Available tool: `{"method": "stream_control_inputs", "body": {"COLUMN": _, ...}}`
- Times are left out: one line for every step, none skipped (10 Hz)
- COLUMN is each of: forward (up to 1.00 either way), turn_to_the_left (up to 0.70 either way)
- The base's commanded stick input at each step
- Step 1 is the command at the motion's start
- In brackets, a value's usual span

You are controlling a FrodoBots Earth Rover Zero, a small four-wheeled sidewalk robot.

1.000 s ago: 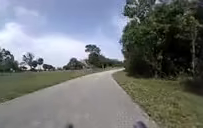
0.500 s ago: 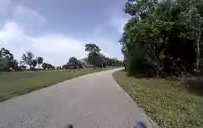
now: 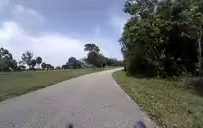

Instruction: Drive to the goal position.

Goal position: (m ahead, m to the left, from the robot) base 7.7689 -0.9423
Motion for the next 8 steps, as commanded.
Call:
{"method": "stream_control_inputs", "body": {"forward": 0.0, "turn_to_the_left": 0.0}}
{"method": "stream_control_inputs", "body": {"forward": 0.45, "turn_to_the_left": 0.0}}
{"method": "stream_control_inputs", "body": {"forward": 0.45, "turn_to_the_left": 0.0}}
{"method": "stream_control_inputs", "body": {"forward": 0.45, "turn_to_the_left": 0.0}}
{"method": "stream_control_inputs", "body": {"forward": 0.45, "turn_to_the_left": 0.0}}
{"method": "stream_control_inputs", "body": {"forward": 0.45, "turn_to_the_left": 0.0}}
{"method": "stream_control_inputs", "body": {"forward": 0.45, "turn_to_the_left": 0.0}}
{"method": "stream_control_inputs", "body": {"forward": 0.45, "turn_to_the_left": 0.0}}
